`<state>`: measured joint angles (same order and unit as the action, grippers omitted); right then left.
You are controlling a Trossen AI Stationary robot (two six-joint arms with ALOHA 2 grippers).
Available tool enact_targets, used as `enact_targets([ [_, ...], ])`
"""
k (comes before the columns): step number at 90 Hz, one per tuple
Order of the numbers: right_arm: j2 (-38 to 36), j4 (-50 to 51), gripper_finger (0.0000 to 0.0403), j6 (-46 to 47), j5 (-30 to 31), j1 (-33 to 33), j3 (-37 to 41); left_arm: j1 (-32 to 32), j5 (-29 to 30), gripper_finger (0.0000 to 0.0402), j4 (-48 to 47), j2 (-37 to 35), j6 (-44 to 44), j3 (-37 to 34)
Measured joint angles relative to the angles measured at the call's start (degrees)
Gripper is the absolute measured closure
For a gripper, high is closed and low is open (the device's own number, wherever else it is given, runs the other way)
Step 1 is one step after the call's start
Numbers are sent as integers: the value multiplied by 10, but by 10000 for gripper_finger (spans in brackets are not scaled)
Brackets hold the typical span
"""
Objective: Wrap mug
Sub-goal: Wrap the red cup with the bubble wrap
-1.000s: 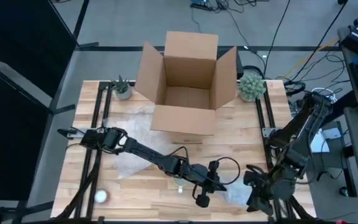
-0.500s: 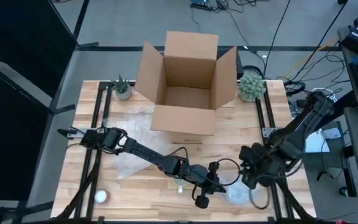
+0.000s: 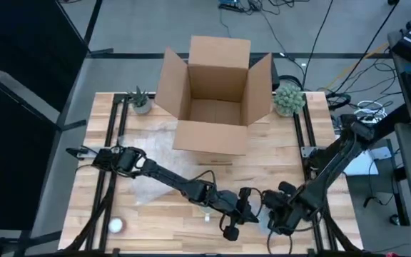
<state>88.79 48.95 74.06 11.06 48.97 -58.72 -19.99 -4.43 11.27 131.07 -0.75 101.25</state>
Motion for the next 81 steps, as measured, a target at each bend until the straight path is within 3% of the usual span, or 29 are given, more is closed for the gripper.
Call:
enact_targets([
  [10,26,0,259,4,4,-3,-2,0,0,402,-19,-3,0,0],
  [24,50,-1,259,22,16,-2,-1,-4,36,402,-142,-43,9,0],
  [45,53,-12,259,21,14,-3,1,-19,196,402,-237,-88,29,0],
  [68,53,-17,259,18,20,-2,1,-1,81,402,-59,-7,27,-6],
  [81,53,-18,259,17,22,-2,1,-8,61,402,35,14,31,-5],
])
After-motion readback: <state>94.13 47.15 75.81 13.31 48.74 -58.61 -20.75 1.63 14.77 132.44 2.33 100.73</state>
